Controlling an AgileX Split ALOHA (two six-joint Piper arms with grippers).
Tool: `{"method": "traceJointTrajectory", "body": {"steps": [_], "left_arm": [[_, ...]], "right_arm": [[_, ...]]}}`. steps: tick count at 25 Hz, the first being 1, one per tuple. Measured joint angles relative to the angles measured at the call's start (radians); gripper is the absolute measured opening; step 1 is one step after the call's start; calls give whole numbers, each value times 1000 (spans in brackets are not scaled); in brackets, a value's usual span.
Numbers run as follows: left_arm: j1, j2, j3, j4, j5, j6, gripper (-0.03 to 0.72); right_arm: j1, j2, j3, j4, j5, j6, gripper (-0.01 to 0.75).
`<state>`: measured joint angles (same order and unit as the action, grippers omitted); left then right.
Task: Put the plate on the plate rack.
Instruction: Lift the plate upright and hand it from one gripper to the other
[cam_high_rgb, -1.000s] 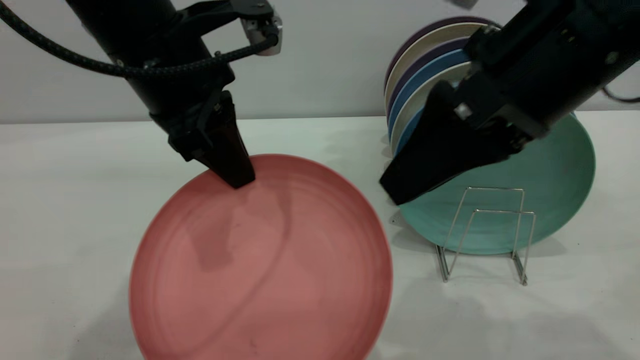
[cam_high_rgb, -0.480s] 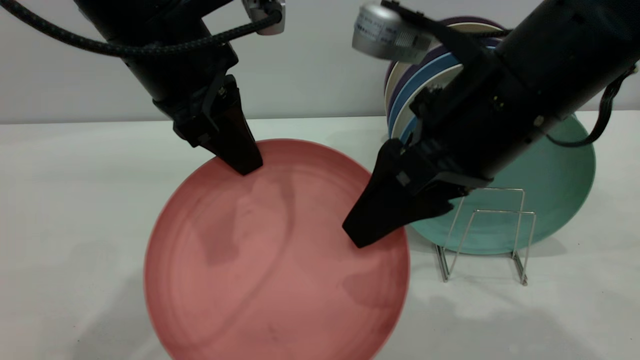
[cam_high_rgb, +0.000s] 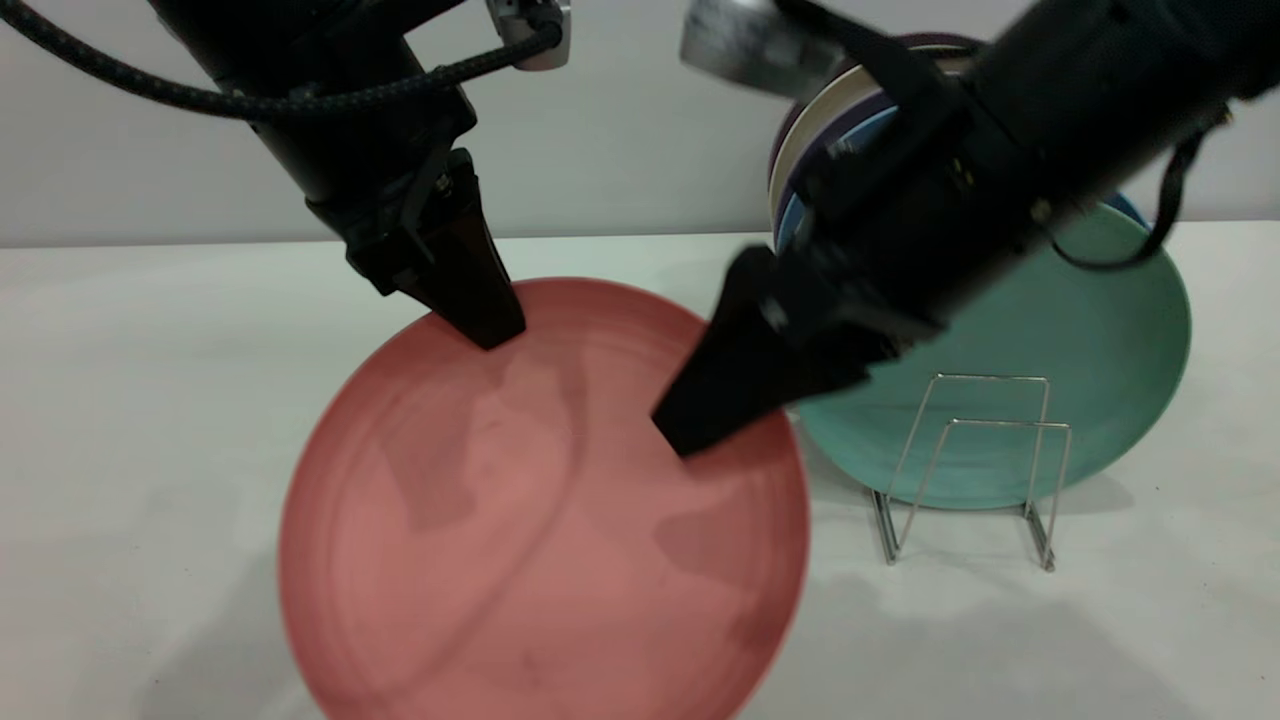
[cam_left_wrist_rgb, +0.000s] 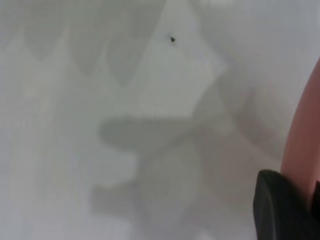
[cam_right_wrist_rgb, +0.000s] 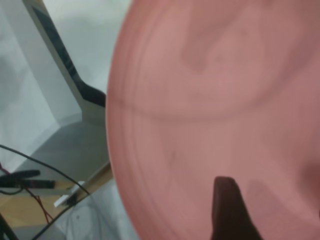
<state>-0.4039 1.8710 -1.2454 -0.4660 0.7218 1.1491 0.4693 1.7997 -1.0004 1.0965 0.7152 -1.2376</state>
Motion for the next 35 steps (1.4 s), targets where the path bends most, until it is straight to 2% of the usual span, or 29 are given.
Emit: {"method": "traceJointTrajectory", "body": {"steps": [7,13,23,28,32,35], "left_arm": [[0,0,0,30,9,0,14],[0,0,0,30,17,0,14],[-19,0,0,13,20,8,14],[-19,0,0,-11,19,10,14],[-19,0,0,-16,16,11,14],[-19,0,0,-20,16,11,14]], "right_arm": [[0,0,-100,-141,37,118,443],[0,2,-109,-274,-9,198,443],[0,80,-109,-270,-39,217,444],[0,101,-109,-190,-38,172,439],[0,111,-109,-126,-21,129,373],[0,138,-110,-113,-1,121,285]]}}
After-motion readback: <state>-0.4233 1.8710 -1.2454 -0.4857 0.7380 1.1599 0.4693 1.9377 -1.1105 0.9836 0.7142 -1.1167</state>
